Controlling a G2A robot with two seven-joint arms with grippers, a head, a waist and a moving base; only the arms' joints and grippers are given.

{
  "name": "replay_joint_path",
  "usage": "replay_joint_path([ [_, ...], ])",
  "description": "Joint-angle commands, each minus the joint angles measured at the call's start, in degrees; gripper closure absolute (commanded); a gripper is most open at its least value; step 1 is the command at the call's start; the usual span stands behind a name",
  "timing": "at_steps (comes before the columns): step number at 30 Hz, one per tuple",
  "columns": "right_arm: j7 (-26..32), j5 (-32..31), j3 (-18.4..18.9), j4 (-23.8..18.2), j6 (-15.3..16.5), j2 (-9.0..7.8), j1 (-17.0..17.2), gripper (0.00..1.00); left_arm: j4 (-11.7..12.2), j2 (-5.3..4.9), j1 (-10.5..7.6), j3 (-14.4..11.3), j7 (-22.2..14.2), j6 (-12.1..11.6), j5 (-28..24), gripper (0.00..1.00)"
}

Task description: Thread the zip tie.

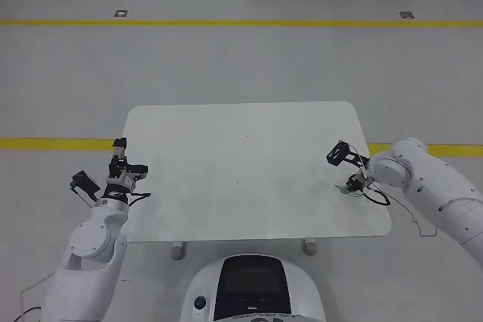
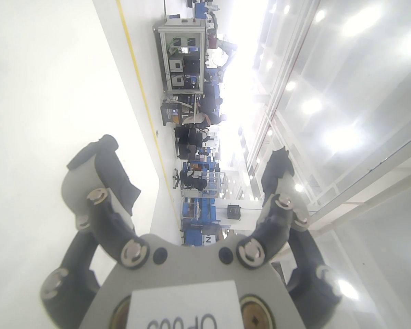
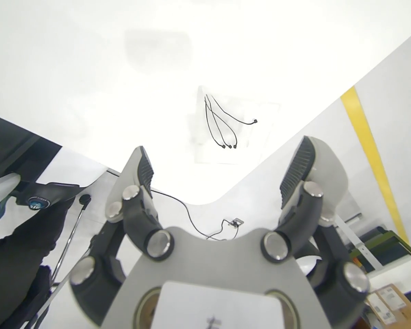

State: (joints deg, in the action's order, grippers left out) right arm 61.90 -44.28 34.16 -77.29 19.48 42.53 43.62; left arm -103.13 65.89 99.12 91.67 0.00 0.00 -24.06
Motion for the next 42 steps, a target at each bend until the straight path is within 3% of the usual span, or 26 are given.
replay_joint_path([
  [1, -0.88, -0.81, -0.36, -0.86, 0.0, 0.04, 0.35, 0.0, 0.0, 0.0, 0.0, 0.0, 0.0, 0.0, 0.0, 0.0],
  [5, -3.38, -2.67, -1.65, -1.86, 0.0, -0.53, 1.18, 0.0, 0.0, 0.0, 0.0, 0.0, 0.0, 0.0, 0.0, 0.0],
  [10, -4.61, -0.75, -5.21, -4.48, 0.0, -2.32, -0.3, 0.0, 0.0, 0.0, 0.0, 0.0, 0.0, 0.0, 0.0, 0.0],
  [17, -5.45, 3.67, -12.95, -5.21, 0.0, -5.12, -6.07, 0.0, 0.0, 0.0, 0.0, 0.0, 0.0, 0.0, 0.0, 0.0],
  [21, -9.21, 6.4, -16.42, -2.91, 0.0, -6.06, -9.87, 0.0, 0.0, 0.0, 0.0, 0.0, 0.0, 0.0, 0.0, 0.0],
  [32, -10.33, 5.32, -16.48, -2.94, -0.32, -6.03, -8.98, 0.0, 0.0, 0.0, 0.0, 0.0, 0.0, 0.0, 0.0, 0.0],
  [38, -11.38, 4.8, -15.05, -0.25, 0.0, -5.98, -8.04, 0.0, 0.0, 0.0, 0.0, 0.0, 0.0, 0.0, 0.0, 0.0],
  [39, -11.45, 4.86, -14.91, 0.15, 0.0, -5.92, -8.0, 0.48, 0.0, 0.0, 0.0, 0.0, 0.0, 0.0, 0.0, 0.0],
  [42, -11.63, 4.81, -14.6, 1.08, 0.0, -5.69, -7.98, 0.77, 0.0, 0.0, 0.0, 0.0, 0.0, 0.0, 0.0, 0.0],
])
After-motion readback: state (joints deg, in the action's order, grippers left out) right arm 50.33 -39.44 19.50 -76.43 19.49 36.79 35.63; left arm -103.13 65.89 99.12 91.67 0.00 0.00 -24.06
